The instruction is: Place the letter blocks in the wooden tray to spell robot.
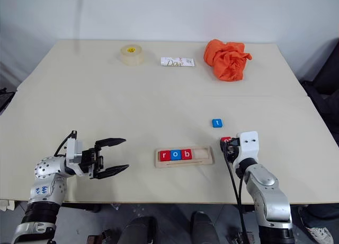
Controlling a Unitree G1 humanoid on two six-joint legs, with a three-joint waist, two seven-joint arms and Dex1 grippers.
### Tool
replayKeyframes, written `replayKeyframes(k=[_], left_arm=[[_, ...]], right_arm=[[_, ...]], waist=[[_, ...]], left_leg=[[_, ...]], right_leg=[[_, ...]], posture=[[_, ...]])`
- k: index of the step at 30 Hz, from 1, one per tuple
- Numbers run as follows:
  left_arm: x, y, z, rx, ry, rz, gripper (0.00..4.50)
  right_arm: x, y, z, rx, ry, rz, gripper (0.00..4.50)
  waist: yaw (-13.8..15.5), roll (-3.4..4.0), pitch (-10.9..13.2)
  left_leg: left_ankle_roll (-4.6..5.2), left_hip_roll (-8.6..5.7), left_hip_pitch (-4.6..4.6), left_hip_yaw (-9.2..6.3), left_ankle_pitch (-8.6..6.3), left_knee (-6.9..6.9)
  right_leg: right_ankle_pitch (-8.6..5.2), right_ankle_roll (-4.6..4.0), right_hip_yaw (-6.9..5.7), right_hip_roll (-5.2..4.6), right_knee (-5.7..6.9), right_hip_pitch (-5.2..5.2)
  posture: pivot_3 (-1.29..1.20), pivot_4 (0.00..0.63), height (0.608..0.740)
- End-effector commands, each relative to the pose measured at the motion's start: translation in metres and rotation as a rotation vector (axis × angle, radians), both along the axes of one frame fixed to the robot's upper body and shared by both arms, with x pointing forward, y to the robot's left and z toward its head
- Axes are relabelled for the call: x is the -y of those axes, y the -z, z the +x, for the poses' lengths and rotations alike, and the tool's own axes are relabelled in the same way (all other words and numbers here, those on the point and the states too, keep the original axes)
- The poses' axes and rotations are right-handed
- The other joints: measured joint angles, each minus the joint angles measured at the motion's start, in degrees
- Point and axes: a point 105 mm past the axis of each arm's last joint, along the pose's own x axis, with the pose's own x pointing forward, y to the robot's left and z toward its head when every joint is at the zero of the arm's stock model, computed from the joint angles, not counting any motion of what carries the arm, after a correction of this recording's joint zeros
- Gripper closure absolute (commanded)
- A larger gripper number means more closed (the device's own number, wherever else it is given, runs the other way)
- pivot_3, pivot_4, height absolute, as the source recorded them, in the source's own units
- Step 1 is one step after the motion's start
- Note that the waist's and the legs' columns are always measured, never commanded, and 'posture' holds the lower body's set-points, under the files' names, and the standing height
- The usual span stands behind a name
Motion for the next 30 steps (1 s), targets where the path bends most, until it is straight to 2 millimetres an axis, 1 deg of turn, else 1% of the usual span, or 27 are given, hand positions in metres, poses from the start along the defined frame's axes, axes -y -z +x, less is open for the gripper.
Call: replayKeyframes(k=[1, 4, 6, 8, 12, 14, 16, 19, 21, 23, 26, 28, 30], left_arm=[[0.001, -0.009, -0.001, 0.034, 0.015, -0.001, 0.00], [0.002, -0.008, -0.001, 0.028, 0.028, -0.002, 0.00], [0.003, -0.007, -0.003, 0.021, 0.048, -0.003, 0.00], [0.004, -0.007, -0.005, 0.014, 0.067, -0.001, 0.00], [0.001, -0.006, -0.004, 0.007, 0.078, 0.011, 0.00], [0.002, -0.007, -0.002, 0.008, 0.082, 0.013, 0.00], [0.004, -0.007, -0.002, 0.005, 0.094, 0.012, 0.00], [0.007, -0.006, -0.002, 0.003, 0.107, 0.011, 0.00], [0.009, -0.006, -0.001, 0.004, 0.111, 0.011, 0.00], [0.010, -0.006, -0.001, 0.005, 0.113, 0.009, 0.00], [0.011, -0.007, -0.001, 0.008, 0.114, 0.008, 0.00], [0.012, -0.006, -0.001, 0.010, 0.113, 0.004, 0.00], [0.012, -0.006, -0.002, 0.013, 0.111, 0.000, 0.00]], right_arm=[[0.002, -0.010, -0.005, 0.027, 0.009, -0.003, 3.04], [-0.002, -0.023, -0.010, 0.061, -0.012, -0.012, 3.04], [-0.004, -0.031, -0.018, 0.067, -0.019, -0.009, 3.04], [-0.006, -0.035, -0.027, 0.062, -0.023, -0.011, 3.04], [-0.017, -0.026, -0.053, -0.011, -0.012, 0.014, 3.04], [-0.023, -0.024, -0.060, -0.022, -0.003, 0.038, 3.04], [-0.024, -0.024, -0.062, -0.019, 0.006, 0.045, 3.04], [-0.021, -0.024, -0.060, -0.008, 0.024, 0.053, 3.04], [-0.020, -0.025, -0.061, -0.003, 0.023, 0.057, 2.31], [-0.020, -0.026, -0.061, 0.008, 0.019, 0.059, 1.71], [-0.014, -0.024, -0.059, 0.010, 0.029, 0.038, 0.65], [-0.013, -0.027, -0.058, 0.018, -0.038, -0.001, 0.02], [-0.014, -0.029, -0.059, 0.021, -0.099, -0.020, 0.02]], waist=[[0.00, 0.00, 0.00], [0.01, 0.00, 0.00], [0.00, 0.01, 0.01], [0.02, 0.01, 0.00], [0.04, 0.01, 0.00], [0.04, 0.01, 0.00], [-0.04, 0.01, 0.00], [-0.11, 0.00, 0.00], [-0.03, 0.00, 0.00], [-0.01, 0.00, 0.00], [-0.03, 0.00, 0.00], [-0.02, 0.00, 0.00], [0.00, 0.00, 0.00]], left_leg=[[0.00, 0.00, 0.00, 0.00, 0.00, 0.00], [0.00, 0.00, -0.01, 0.00, 0.00, -0.02], [0.00, 0.00, -0.02, 0.00, 0.00, -0.01], [0.00, 0.00, -0.02, 0.00, 0.00, -0.03], [0.00, 0.01, -0.02, -0.03, 0.00, -0.06], [0.00, 0.01, -0.03, -0.05, 0.00, -0.06], [0.00, 0.00, -0.03, -0.05, 0.00, -0.04], [0.01, 0.00, 0.00, -0.01, 0.00, -0.02], [0.01, 0.00, -0.02, -0.04, 0.00, -0.03], [0.01, 0.00, -0.02, -0.06, 0.00, -0.06], [0.01, 0.00, -0.03, -0.06, 0.00, -0.07], [0.01, 0.00, -0.03, -0.06, 0.00, -0.06], [0.02, -0.01, -0.03, -0.04, -0.01, -0.05]], right_leg=[[0.00, 0.00, 0.00, 0.00, 0.00, -0.01], [0.00, 0.00, 0.00, 0.00, 0.00, -0.01], [0.00, 0.00, 0.00, -0.01, 0.00, -0.02], [-0.01, -0.01, 0.00, 0.00, 0.00, -0.03], [-0.03, -0.06, -0.02, 0.00, -0.02, -0.03], [-0.04, -0.08, -0.03, 0.00, -0.03, -0.02], [-0.05, -0.08, -0.03, -0.02, -0.02, -0.02], [-0.17, -0.31, 0.01, -0.03, -0.03, -0.01], [-0.16, -0.30, -0.01, -0.02, -0.03, -0.02], [-0.15, -0.27, -0.03, -0.01, -0.03, -0.02], [-0.10, -0.17, -0.04, 0.00, -0.05, -0.02], [-0.09, -0.17, -0.04, 0.00, -0.05, -0.02], [-0.11, -0.19, -0.04, -0.01, -0.07, -0.01]], posture=[[0.00, 0.150, 0.740], [0.00, 0.150, 0.740], [0.00, 0.150, 0.740], [0.00, 0.150, 0.740], [0.00, 0.150, 0.740], [0.00, 0.150, 0.740], [0.00, 0.150, 0.740], [0.00, 0.150, 0.740], [0.00, 0.150, 0.740], [0.00, 0.150, 0.740], [0.00, 0.150, 0.740], [0.00, 0.150, 0.740], [0.00, 0.150, 0.740]])
